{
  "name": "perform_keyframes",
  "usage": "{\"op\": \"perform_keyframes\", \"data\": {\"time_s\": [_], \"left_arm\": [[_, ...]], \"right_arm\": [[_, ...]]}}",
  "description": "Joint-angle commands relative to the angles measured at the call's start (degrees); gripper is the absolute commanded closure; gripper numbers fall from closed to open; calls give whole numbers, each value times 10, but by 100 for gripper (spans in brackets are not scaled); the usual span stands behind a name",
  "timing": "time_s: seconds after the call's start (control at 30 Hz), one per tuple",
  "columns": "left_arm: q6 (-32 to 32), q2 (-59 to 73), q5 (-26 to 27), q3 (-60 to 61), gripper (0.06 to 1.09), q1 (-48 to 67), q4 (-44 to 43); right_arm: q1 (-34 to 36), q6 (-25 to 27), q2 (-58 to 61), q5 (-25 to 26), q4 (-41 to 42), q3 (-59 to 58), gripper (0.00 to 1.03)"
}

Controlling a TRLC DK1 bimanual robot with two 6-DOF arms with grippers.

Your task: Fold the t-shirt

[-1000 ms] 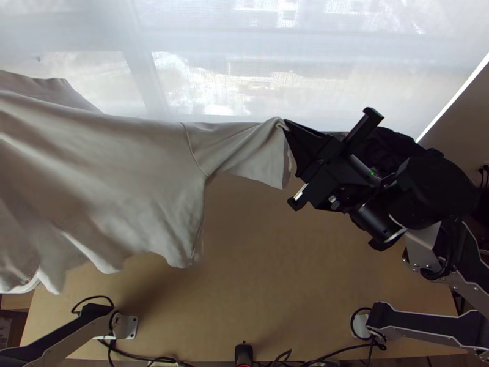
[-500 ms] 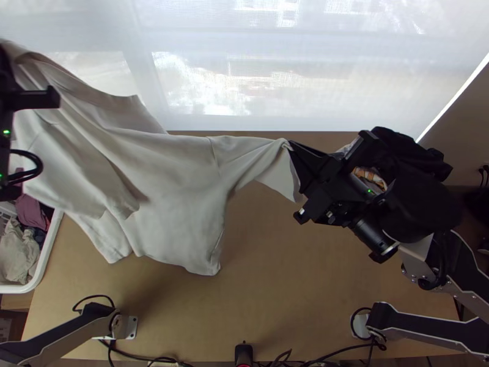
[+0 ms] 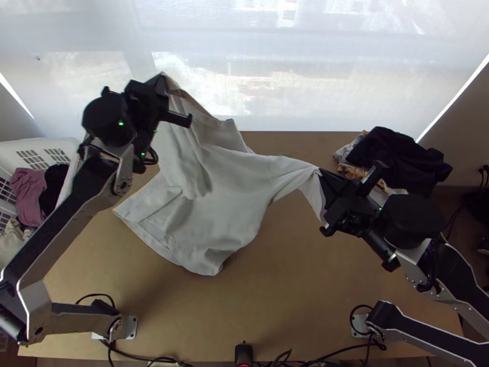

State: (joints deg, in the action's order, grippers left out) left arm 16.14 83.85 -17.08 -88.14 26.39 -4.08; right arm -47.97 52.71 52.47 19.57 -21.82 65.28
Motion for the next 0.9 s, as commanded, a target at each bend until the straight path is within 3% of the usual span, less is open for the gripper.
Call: {"op": "perform_keyframes", "data": {"time_s": [0.0, 0.2, 0.33, 0.37, 0.4, 0.5, 0.53, 0.7, 0.87], "left_arm": [[-10, 126, 6, 7, 105, 74, -66], [-53, 224, 16, -28, 105, 106, -82], [-106, 278, 21, -71, 104, 118, -48], [-113, 287, 21, -78, 98, 123, -41], [-117, 295, 21, -81, 85, 128, -40], [-124, 319, 21, -99, 19, 141, -4], [-135, 324, 21, -109, 11, 144, 23], [-193, 285, 47, -98, 11, 147, 116], [-217, 162, 136, -9, 11, 158, 252]], "right_arm": [[41, -42, -58, -3, -26, -79, 100], [60, -77, -100, -2, -76, -114, 100], [74, -106, -113, -3, -117, -117, 100], [76, -111, -117, -3, -123, -118, 100], [78, -118, -120, -3, -129, -118, 100], [83, -131, -122, -3, -139, -117, 100], [85, -132, -122, -4, -139, -117, 100], [89, -138, -121, -4, -140, -110, 100], [94, -141, -123, -5, -140, -110, 100]]}}
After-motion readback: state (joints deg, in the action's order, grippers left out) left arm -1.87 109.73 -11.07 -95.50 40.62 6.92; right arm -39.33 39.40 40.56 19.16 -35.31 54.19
